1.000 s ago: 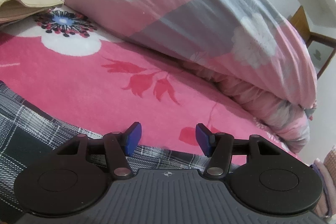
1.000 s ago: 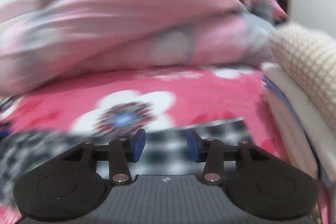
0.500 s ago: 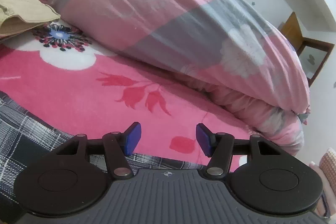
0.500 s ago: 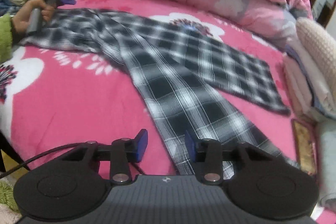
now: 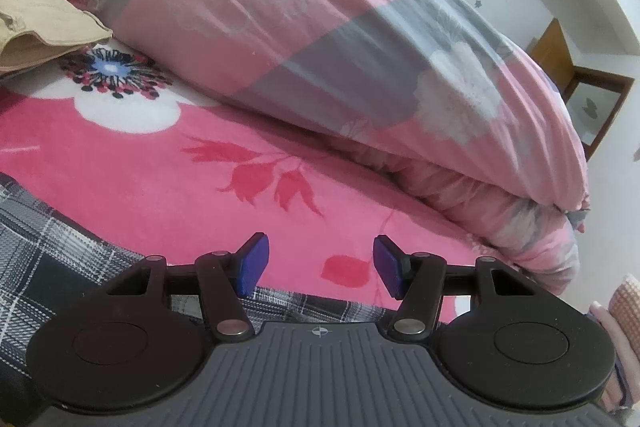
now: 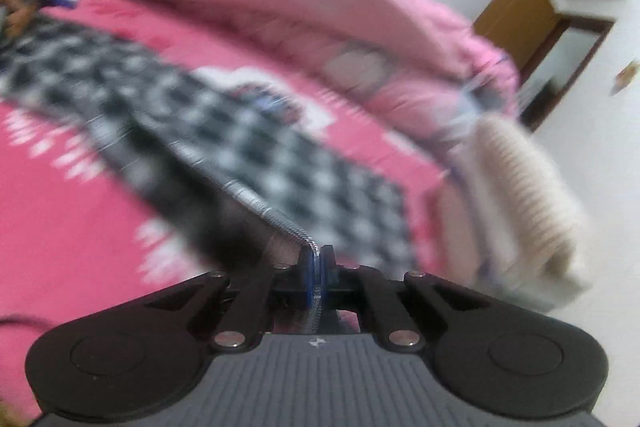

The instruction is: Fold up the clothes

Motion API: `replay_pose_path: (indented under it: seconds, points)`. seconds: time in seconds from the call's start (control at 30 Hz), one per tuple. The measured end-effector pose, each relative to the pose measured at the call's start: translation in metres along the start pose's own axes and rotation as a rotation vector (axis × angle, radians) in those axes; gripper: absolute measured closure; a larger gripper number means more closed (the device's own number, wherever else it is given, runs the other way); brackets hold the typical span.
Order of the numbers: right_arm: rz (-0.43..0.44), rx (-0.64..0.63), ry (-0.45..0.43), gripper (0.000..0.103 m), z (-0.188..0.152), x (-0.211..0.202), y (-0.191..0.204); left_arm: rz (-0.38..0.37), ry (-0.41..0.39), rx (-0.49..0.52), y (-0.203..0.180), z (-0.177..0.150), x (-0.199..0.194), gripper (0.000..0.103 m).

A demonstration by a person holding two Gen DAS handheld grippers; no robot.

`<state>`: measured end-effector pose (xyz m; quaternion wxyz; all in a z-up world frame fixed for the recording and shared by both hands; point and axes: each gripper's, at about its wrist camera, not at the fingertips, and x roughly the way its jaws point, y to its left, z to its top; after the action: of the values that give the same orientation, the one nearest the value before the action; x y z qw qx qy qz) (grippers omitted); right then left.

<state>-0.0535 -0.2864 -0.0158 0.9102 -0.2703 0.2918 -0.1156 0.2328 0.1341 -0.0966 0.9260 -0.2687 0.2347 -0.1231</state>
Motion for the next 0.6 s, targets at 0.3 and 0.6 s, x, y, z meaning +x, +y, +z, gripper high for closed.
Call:
replay_pose_path:
  seconds: [0.3, 0.6]
  points:
    - [-0.011, -0.072, 0.023, 0.101, 0.078, 0.117, -0.067, 0.023, -0.009, -0.036, 0.008, 0.003, 0.0, 0.045]
    - [0.07, -0.044, 0.082, 0.101, 0.106, 0.2, -0.079, 0.04, -0.053, -0.018, 0.009, 0.006, -0.011, 0.045]
